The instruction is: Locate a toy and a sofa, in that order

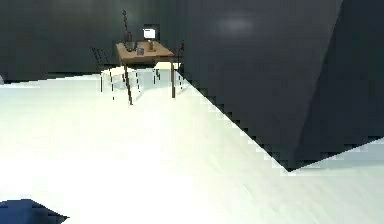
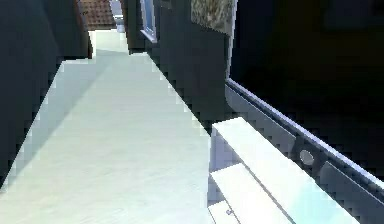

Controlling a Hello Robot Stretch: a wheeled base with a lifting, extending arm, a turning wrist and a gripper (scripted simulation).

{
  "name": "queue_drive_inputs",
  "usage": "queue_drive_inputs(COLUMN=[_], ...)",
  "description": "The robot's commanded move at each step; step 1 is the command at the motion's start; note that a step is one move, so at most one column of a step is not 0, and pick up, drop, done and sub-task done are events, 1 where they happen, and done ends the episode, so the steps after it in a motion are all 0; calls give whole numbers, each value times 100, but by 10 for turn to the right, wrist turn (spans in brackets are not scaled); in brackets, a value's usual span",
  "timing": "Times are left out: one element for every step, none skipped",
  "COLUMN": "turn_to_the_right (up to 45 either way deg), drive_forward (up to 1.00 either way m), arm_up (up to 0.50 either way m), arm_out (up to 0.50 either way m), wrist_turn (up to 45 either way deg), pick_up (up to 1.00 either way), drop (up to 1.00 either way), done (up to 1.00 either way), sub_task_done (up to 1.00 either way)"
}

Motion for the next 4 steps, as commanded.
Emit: queue_drive_inputs(turn_to_the_right=[450,210,0,0], drive_forward=[0,0,100,100], arm_up=[0,0,0,0], arm_out=[0,0,0,0], wrist_turn=[0,0,0,0], pick_up=[0,0,0,0], drop=[0,0,0,0], done=[0,0,0,0], sub_task_done=[0,0,0,0])
